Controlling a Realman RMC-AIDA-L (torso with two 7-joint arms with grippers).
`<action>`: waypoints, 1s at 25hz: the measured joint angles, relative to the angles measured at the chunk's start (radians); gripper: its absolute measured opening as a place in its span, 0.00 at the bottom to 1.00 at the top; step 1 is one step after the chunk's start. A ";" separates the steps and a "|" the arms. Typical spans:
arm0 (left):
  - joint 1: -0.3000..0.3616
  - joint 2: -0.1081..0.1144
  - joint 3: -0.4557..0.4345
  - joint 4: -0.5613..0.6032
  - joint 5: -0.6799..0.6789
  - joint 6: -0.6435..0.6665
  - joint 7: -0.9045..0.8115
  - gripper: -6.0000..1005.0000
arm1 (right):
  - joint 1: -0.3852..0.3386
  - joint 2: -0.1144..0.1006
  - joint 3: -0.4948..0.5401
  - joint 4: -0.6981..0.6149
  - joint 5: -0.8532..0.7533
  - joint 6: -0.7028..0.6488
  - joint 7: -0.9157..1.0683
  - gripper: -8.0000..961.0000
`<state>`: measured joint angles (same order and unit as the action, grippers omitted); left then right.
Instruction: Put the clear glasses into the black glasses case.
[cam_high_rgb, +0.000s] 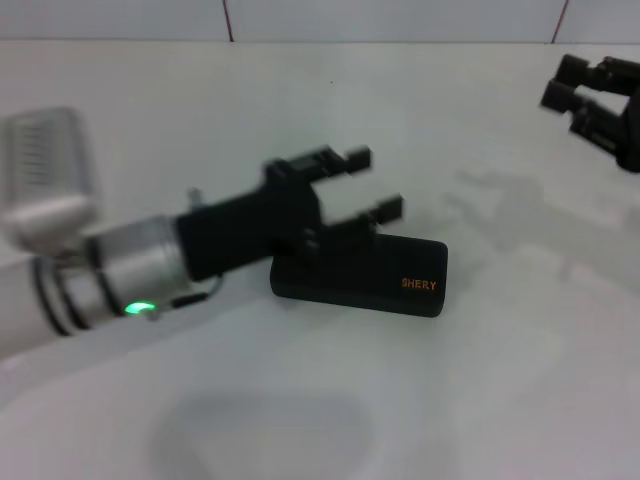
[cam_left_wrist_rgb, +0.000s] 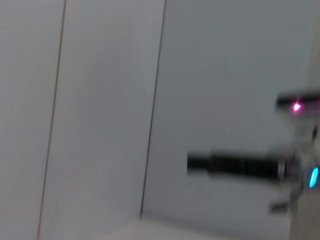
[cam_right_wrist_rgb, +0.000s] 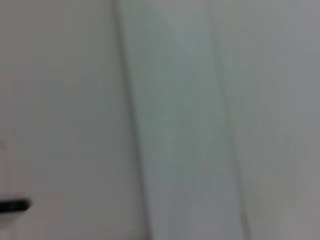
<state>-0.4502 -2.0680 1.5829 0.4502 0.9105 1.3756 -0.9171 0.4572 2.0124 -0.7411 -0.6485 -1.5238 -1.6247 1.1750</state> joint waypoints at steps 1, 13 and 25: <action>0.010 0.011 -0.018 0.011 -0.001 0.045 -0.007 0.66 | 0.000 0.000 -0.006 -0.002 -0.001 -0.025 -0.006 0.32; 0.118 0.099 -0.041 0.014 0.003 0.322 0.068 0.66 | 0.063 -0.006 -0.245 0.001 -0.075 -0.144 -0.017 0.65; 0.141 0.105 -0.060 -0.004 0.030 0.339 0.075 0.66 | 0.062 0.003 -0.282 0.016 -0.079 -0.167 -0.063 0.92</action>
<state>-0.3087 -1.9626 1.5226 0.4465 0.9409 1.7149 -0.8418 0.5190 2.0157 -1.0236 -0.6327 -1.6025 -1.7915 1.1117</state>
